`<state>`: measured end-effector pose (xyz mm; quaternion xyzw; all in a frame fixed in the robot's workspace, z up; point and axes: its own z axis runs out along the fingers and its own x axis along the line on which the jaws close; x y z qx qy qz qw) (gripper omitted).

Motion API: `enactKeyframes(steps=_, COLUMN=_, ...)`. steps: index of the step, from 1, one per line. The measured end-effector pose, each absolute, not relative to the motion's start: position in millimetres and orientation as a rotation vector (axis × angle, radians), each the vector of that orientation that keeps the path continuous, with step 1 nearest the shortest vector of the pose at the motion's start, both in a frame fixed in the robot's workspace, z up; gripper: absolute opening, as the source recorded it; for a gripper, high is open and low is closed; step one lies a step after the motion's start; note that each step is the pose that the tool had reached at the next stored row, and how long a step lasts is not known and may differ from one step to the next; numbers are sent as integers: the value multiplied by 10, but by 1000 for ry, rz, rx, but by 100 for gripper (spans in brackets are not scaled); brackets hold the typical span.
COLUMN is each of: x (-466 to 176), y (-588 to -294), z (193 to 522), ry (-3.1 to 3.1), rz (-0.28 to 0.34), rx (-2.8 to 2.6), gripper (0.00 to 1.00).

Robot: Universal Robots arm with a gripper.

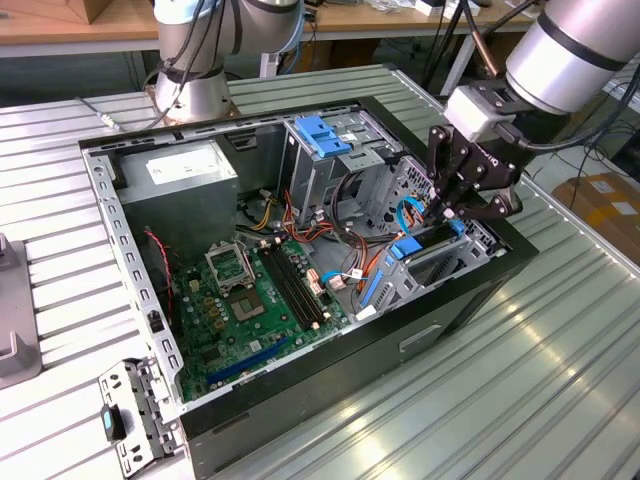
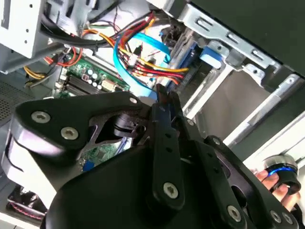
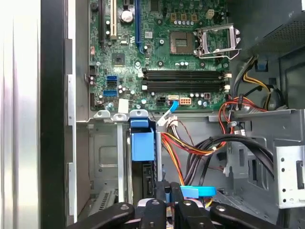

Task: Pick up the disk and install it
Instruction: 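Insert the second disk wire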

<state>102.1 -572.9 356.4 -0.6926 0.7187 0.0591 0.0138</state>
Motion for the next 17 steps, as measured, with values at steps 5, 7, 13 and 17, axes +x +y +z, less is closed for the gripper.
enactKeyframes(steps=5, x=1040, y=-5819, z=3511, ry=2223, rz=185, rx=-2176, gripper=16)
enactKeyframes(steps=7, x=1039, y=-5819, z=3510, ry=2222, rz=185, rx=-2177, gripper=16)
enactKeyframes(steps=13, x=1069, y=-5820, z=3499, ry=2222, rz=185, rx=-2177, gripper=16)
enactKeyframes(steps=17, x=1072, y=-5828, z=3482, ry=2222, rz=185, rx=-2177, gripper=16)
